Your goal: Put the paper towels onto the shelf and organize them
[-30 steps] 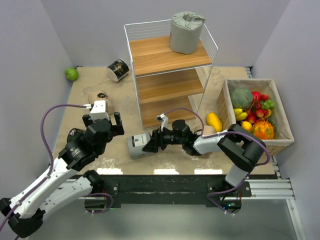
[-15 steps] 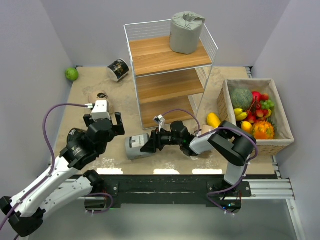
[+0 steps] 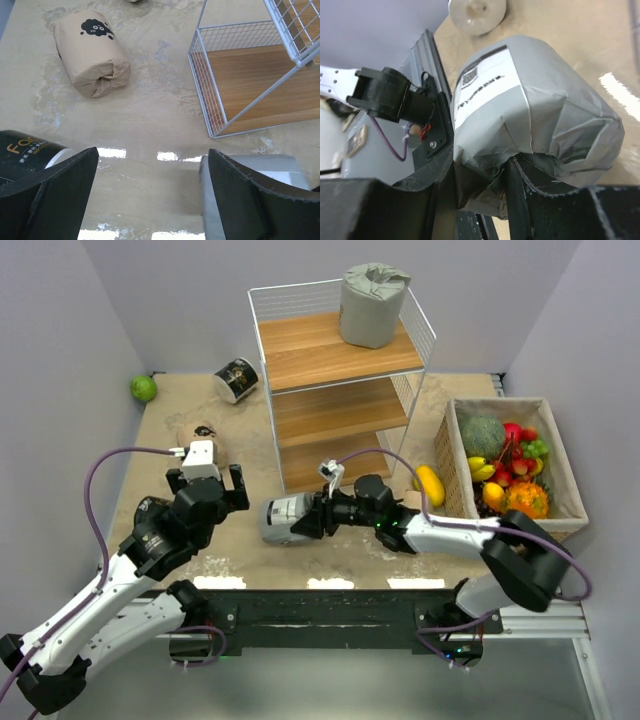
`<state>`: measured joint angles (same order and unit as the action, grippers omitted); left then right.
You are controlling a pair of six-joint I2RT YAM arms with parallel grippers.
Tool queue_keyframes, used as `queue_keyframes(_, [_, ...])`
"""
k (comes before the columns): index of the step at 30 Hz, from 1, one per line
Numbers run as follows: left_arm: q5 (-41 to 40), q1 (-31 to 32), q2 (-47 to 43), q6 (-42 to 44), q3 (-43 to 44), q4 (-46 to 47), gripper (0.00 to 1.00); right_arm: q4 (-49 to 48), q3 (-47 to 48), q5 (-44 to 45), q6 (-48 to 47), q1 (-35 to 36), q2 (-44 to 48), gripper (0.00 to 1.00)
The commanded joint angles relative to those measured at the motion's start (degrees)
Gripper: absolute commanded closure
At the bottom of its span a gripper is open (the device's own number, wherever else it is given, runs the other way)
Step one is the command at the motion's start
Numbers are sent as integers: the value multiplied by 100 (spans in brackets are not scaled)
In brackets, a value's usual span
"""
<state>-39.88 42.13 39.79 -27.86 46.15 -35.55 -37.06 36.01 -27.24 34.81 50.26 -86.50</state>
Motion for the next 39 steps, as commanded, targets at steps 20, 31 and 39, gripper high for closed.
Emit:
queue_keyframes(20, [-90,-3,-129,17,8,119,4,8407,4914,4526,-2751,1232,2700,69])
queue_keyframes(31, [-64,-3,-217,0,-1,110,3,8813,8009,5580,-4647,1232,1602,67])
queue_keyframes(39, [-55,-3,-235,-9,-1,110,3,7505,8738,5590,-6502,1232,942,65])
